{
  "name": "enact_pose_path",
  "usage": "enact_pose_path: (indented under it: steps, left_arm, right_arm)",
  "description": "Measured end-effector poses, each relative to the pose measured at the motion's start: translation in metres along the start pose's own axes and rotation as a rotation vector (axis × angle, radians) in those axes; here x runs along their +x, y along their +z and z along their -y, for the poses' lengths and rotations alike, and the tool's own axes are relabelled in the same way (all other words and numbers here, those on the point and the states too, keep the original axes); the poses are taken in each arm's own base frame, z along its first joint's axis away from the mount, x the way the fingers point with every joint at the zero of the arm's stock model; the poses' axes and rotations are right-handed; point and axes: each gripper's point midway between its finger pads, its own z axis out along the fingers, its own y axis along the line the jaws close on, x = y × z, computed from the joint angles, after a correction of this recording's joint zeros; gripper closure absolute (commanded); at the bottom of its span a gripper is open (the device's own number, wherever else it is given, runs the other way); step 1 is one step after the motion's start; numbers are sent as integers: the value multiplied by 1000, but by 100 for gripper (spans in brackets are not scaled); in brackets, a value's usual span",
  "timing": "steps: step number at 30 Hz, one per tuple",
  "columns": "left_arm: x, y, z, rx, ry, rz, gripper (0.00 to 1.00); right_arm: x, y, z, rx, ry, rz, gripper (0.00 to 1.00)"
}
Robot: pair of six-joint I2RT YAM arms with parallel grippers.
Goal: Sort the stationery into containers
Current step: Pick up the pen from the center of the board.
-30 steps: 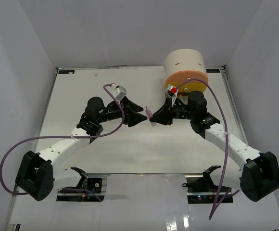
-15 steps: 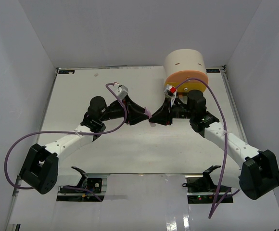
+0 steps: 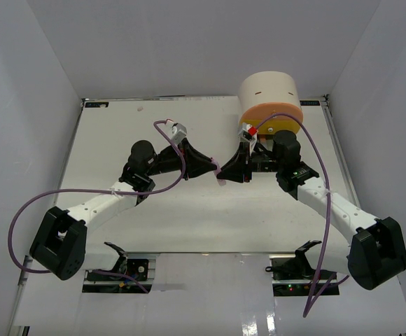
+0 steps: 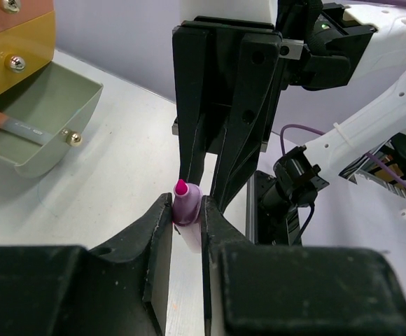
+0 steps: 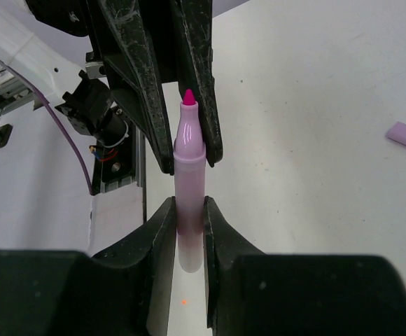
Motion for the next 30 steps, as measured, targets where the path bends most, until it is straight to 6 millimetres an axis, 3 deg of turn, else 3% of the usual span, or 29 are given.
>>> enact_pose_path:
  steps: [4, 6, 12, 16, 30]
  left_arm:
    - [0, 0, 2, 14, 5, -1, 100]
    - [0, 0, 3, 18, 8, -1, 100]
    - [-2, 1, 6, 30, 18, 6, 100]
    - [-9, 3, 13, 58, 37, 30, 100]
    - [-18, 2, 22, 89, 45, 90, 100]
  right_arm:
    - [0, 0, -2, -10, 0, -1, 91]
    - [0, 0, -2, -13, 0, -1, 88]
    - [-2, 0, -3, -20, -8, 5, 57]
    - [-7, 1, -4, -24, -28, 21, 49]
    - [-15, 7, -9, -78, -47, 48, 51]
